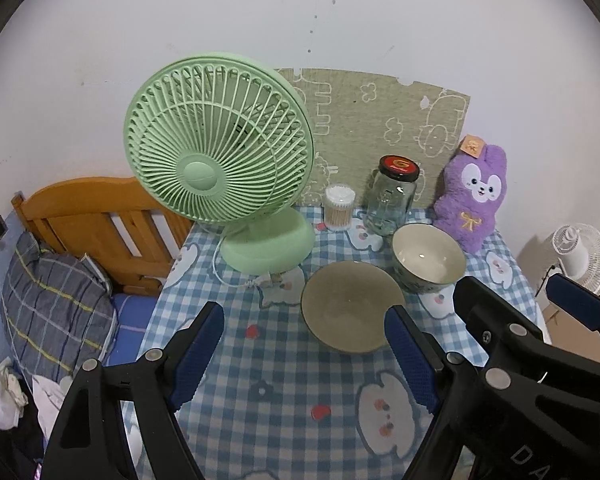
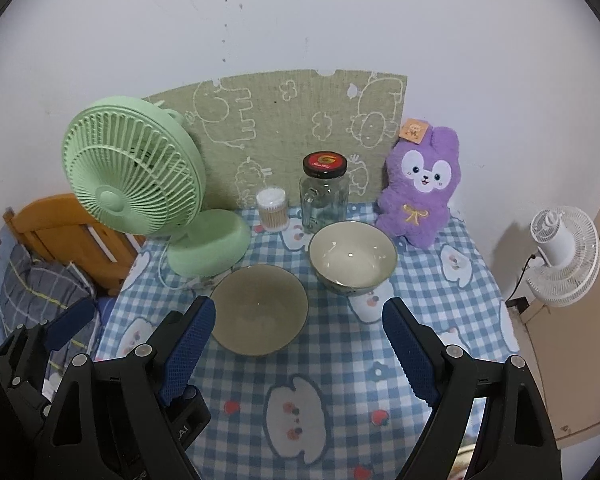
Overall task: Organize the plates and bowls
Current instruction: 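Move both open grippers to the rim of the green-rimmed bowl by the fan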
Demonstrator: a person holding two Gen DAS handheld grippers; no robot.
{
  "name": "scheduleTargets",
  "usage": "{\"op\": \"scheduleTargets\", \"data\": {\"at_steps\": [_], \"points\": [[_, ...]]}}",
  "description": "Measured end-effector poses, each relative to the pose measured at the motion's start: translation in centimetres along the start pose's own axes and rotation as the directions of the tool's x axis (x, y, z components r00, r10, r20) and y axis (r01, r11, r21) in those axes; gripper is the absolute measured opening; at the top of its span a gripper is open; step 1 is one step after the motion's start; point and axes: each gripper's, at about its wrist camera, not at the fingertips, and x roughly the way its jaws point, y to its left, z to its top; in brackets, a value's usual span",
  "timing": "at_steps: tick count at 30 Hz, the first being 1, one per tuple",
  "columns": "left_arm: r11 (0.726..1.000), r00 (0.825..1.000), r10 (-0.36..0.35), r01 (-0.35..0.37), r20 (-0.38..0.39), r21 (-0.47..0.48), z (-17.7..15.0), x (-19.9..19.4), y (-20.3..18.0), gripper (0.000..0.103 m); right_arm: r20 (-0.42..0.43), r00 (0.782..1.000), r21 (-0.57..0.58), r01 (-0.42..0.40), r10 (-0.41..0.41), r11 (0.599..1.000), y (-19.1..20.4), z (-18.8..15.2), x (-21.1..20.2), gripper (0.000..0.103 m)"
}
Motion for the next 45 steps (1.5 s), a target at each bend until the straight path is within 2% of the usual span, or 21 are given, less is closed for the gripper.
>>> {"op": "scheduleTargets", "data": {"at_steps": [8, 16, 23, 30, 34, 45], "points": [[1.000, 1.000, 0.010, -0.010, 0.003, 0.026, 0.6, 4.6, 0.2, 0.084, -0.008, 1.000, 0.012, 0.017, -0.017, 1.000, 0.6, 0.1, 4.4, 0.088], [1.000, 1.000, -0.004, 0.005, -0.027, 0.020, 0.1, 9.0, 0.2, 0.084, -0.043, 0.999, 0.006, 0.024, -0.024, 1.000, 0.7, -0.3, 8.8, 0.087], [1.000, 0.998, -0.011, 0.012, -0.056, 0.028, -0.3, 12.0, 0.0, 0.083, -0.072, 0.997, 0.023, 0.022, -0.020, 1.000, 0.7, -0.8, 11.6, 0.080], [0.999, 0.998, -0.009, 0.011, -0.066, 0.032, -0.6, 13.9, -0.1, 0.080, -0.076, 0.997, 0.023, 0.032, -0.031, 0.999, 0.7, -0.9, 13.4, 0.075], [0.999, 0.997, -0.005, 0.008, -0.073, 0.035, -0.6, 14.7, -0.2, 0.076, -0.082, 0.996, 0.035, 0.033, -0.031, 0.999, 0.7, -1.1, 14.2, 0.068], [0.999, 0.994, -0.023, 0.028, -0.110, 0.040, -1.4, 16.4, -0.9, 0.069, -0.116, 0.993, 0.073, 0.044, -0.035, 0.996, -0.1, -1.8, 16.0, 0.065]]}}
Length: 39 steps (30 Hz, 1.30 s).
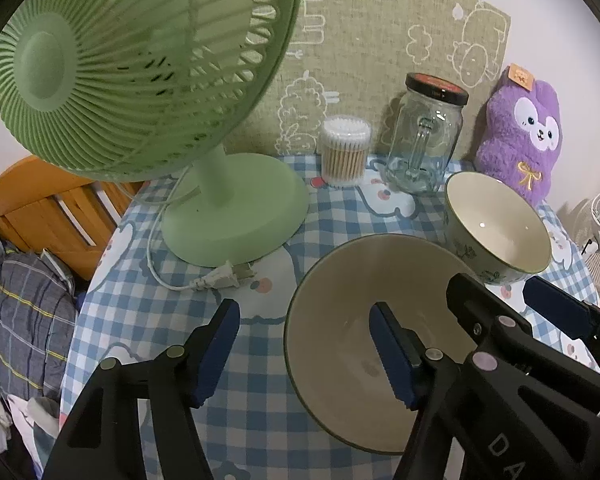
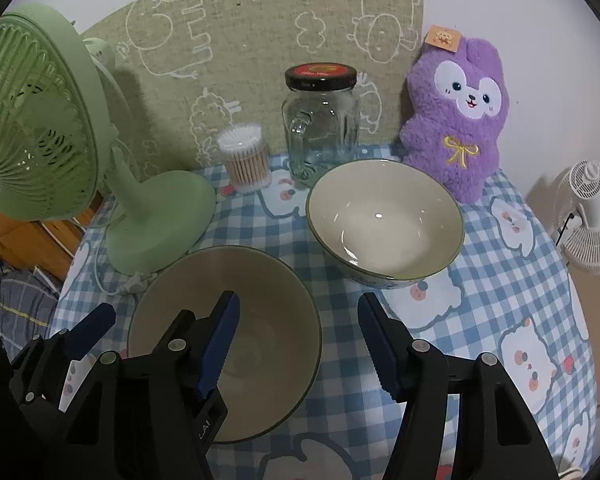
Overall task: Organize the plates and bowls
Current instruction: 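Move both open grippers to the rim of the green-rimmed bowl by the fan, then close both grippers on the rim of the green-rimmed bowl, then lift the green-rimmed bowl off the cloth with both grippers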
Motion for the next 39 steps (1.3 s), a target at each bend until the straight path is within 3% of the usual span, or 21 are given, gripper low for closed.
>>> {"op": "scheduleTargets", "data": {"at_steps": [6, 8, 11, 15, 22, 26, 39], "points": [[1.000, 1.000, 0.018, -0.018, -0.017, -0.008, 0.0, 0.9, 0.0, 0.068, -0.007, 1.000, 0.005, 0.010, -0.010, 1.000, -0.2, 0.0, 0.7, 0.065], [1.000, 1.000, 0.015, -0.016, -0.026, -0.017, 0.0, 1.2, 0.2, 0.063, -0.010, 1.000, 0.012, 0.010, -0.010, 1.000, -0.3, 0.0, 1.0, 0.064], [1.000, 0.999, 0.009, -0.010, -0.035, -0.022, 0.1, 1.6, 0.4, 0.059, -0.031, 1.000, 0.012, 0.005, -0.005, 1.000, -0.3, -0.1, 1.6, 0.050], [1.000, 0.999, 0.011, -0.011, -0.042, -0.004, -0.1, 2.1, 0.1, 0.051, -0.054, 0.999, 0.026, -0.006, 0.007, 1.000, -0.4, -0.4, 2.3, 0.045], [1.000, 0.998, -0.006, 0.006, -0.065, 0.011, -0.3, 2.8, -0.1, 0.033, -0.076, 0.997, 0.015, 0.009, -0.008, 1.000, -0.3, -0.6, 3.0, 0.021], [1.000, 0.997, -0.003, 0.004, -0.074, 0.020, -0.4, 3.0, -0.2, 0.020, -0.077, 0.997, 0.012, 0.021, -0.020, 1.000, -0.4, -0.7, 3.1, 0.020], [1.000, 0.995, 0.000, 0.003, -0.101, 0.027, -0.3, 2.8, -0.2, 0.018, -0.098, 0.995, 0.009, 0.030, -0.029, 1.000, -0.2, -0.7, 2.6, 0.019]]}}
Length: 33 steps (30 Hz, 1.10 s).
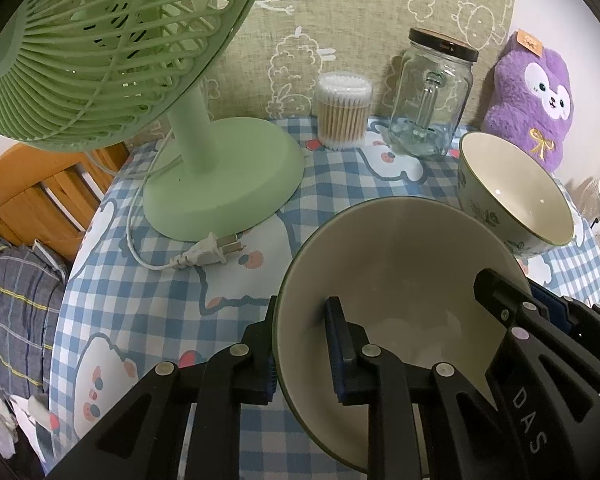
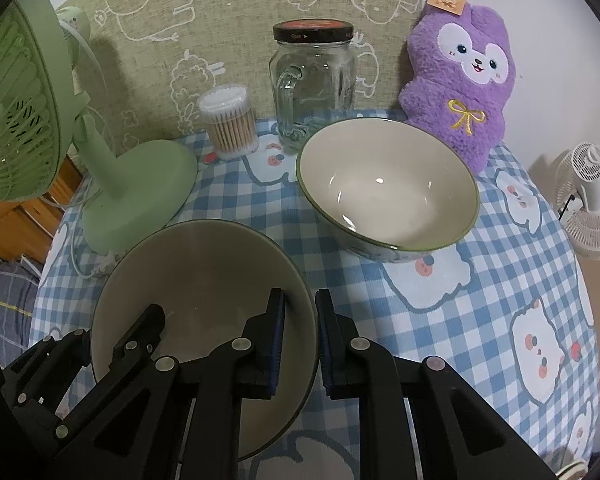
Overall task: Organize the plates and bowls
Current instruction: 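Lift the green-rimmed bowl off the cloth with both grippers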
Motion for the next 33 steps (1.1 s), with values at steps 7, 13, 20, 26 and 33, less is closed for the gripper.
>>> {"op": "scheduleTargets", "data": {"at_steps": [7, 13, 20, 26, 33], "points": [[1.000, 1.000, 0.002, -0.002, 0.002, 0.009, -0.5, -1.2, -0.2, 0.018, 0.000, 1.000, 0.000, 0.002, -0.002, 1.000, -0.2, -0.5, -1.3, 0.019], [1.000, 1.000, 0.000, 0.000, 0.013, 0.005, -0.7, -2.7, -0.3, 0.018, 0.011, 1.000, -0.002, 0.002, -0.002, 1.000, -0.3, -0.6, -2.9, 0.019], [1.000, 1.000, 0.002, -0.002, 0.029, -0.007, -1.1, -5.0, -0.6, 0.018, 0.032, 0.999, -0.004, -0.005, 0.005, 1.000, -0.5, -0.9, -5.5, 0.019], [1.000, 0.999, 0.006, -0.005, 0.053, -0.021, -1.4, -7.4, -0.9, 0.018, 0.054, 0.998, -0.010, -0.013, 0.014, 1.000, -0.8, -1.2, -7.8, 0.019], [0.999, 0.997, 0.013, -0.011, 0.078, -0.032, -2.0, -10.2, -1.4, 0.018, 0.081, 0.996, -0.017, -0.020, 0.022, 1.000, -1.3, -1.8, -10.9, 0.019]]}}
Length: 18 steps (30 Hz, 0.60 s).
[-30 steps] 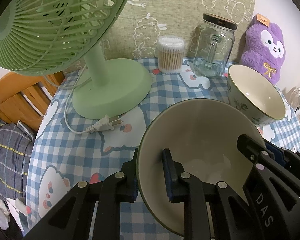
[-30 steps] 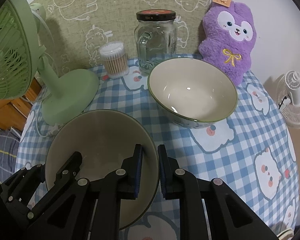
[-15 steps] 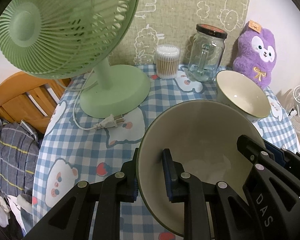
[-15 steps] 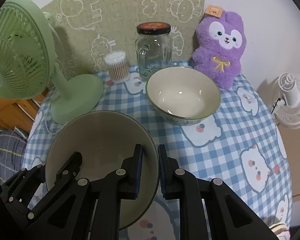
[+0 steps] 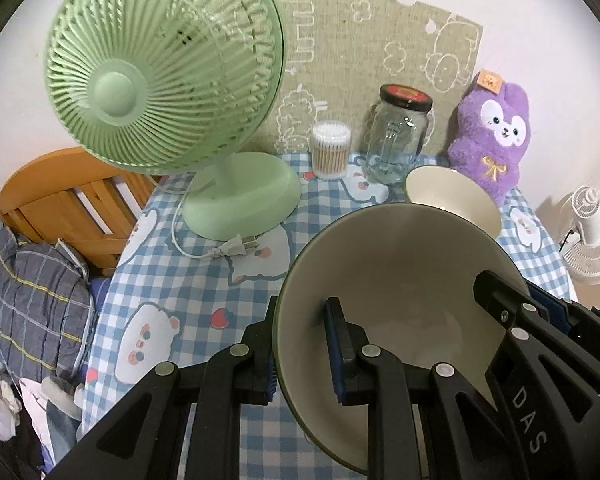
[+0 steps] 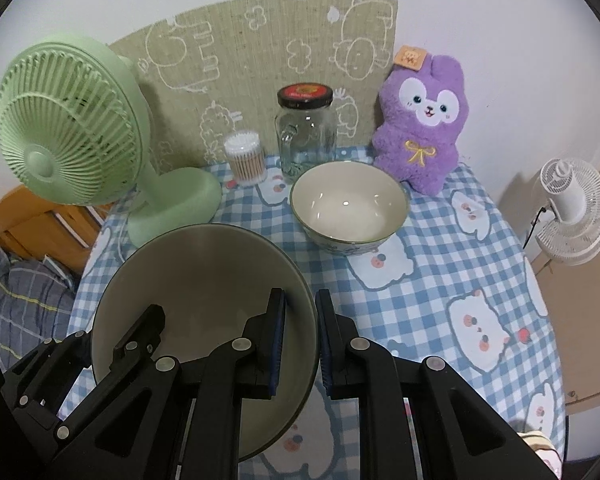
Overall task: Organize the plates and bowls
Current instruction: 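Lift the green-rimmed bowl off the cloth with both grippers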
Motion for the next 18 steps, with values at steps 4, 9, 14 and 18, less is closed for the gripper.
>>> {"op": "scheduleTargets", "data": {"at_steps": [4, 9, 14, 18], "points": [[1.000, 1.000, 0.003, -0.003, 0.018, -0.005, -0.2, -1.8, -0.3, 0.018, 0.019, 1.000, -0.004, -0.004, 0.004, 1.000, -0.3, -0.2, -2.0, 0.019], [1.000, 0.999, 0.006, -0.005, 0.036, -0.019, -0.7, -4.1, -0.7, 0.018, 0.035, 0.999, -0.007, -0.012, 0.012, 1.000, -0.7, -0.6, -4.4, 0.019], [1.000, 0.999, 0.013, -0.012, 0.048, -0.023, -1.2, -6.2, -1.0, 0.018, 0.048, 0.999, -0.011, -0.022, 0.023, 1.000, -1.1, -1.3, -6.4, 0.019], [0.999, 0.998, 0.020, -0.019, 0.058, -0.027, -1.7, -7.9, -1.2, 0.018, 0.059, 0.998, -0.015, -0.031, 0.031, 0.999, -1.4, -2.0, -8.1, 0.019]]}}
